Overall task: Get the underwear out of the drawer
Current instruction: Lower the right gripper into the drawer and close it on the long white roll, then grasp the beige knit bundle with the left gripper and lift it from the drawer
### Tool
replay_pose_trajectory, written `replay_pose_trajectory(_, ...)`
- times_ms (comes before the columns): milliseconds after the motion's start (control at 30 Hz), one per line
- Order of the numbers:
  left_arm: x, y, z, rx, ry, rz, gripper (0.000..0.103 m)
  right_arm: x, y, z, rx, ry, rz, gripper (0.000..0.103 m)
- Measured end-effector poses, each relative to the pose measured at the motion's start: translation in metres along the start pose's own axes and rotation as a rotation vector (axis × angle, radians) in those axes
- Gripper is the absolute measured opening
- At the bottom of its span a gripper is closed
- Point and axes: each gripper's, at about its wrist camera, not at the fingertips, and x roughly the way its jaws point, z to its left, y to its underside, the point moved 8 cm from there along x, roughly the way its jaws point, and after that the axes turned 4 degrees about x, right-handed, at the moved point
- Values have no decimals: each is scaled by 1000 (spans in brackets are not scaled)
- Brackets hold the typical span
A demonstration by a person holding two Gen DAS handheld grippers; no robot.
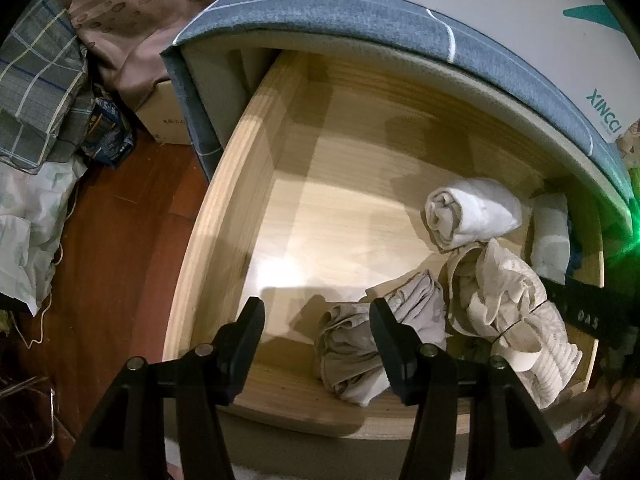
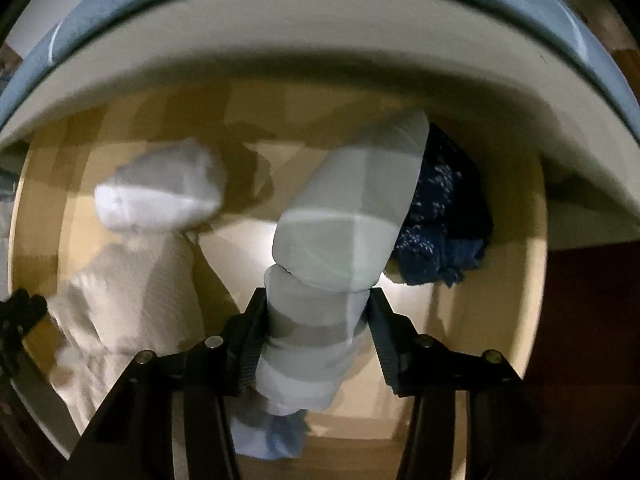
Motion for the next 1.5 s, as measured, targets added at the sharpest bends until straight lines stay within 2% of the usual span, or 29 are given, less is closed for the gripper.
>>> replay_pose_trajectory(200,1,1,1,-4,21,15,56,4,26,-9,-64,72,45,45)
replay_pose_trajectory(300,4,2,-2,20,31,38,56,3,31,-8,-68,57,38,46)
replay_pose_trajectory(433,-2,1,-11,61,27,50,56,6,29,-8,-32,14,37,52)
replay_pose_trajectory(600,-12,-4,-27,49,90,86,56,11,17,-13,9,-14,43,55)
replay_pose_trajectory(700,-16,-8,-39,37,126,106,56,15,17,-8,-8,4,52,55)
replay_pose_trajectory(867,-21,-14,-61,64,117,123,56,25,24,9,-13,11,72,46)
replay_pose_trajectory(1033,-20,-14,-80,53,168,166,56,21,43,9,-66,27,113,43)
replay_pose_trajectory(1333,-21,-16,-110,-20,247,213,56,19,51,17,-70,13,59,42)
replay_pose_trajectory(1400,-21,-18,-121,-15,253,216,60,19,53,19,-70,4,49,42)
replay_pose_trajectory(1467,-18,-17,-130,-4,267,219,69,19,61,17,-68,-8,37,42)
replay_pose_trajectory(1500,-14,-15,-135,7,261,225,70,19,62,18,-70,-14,34,42)
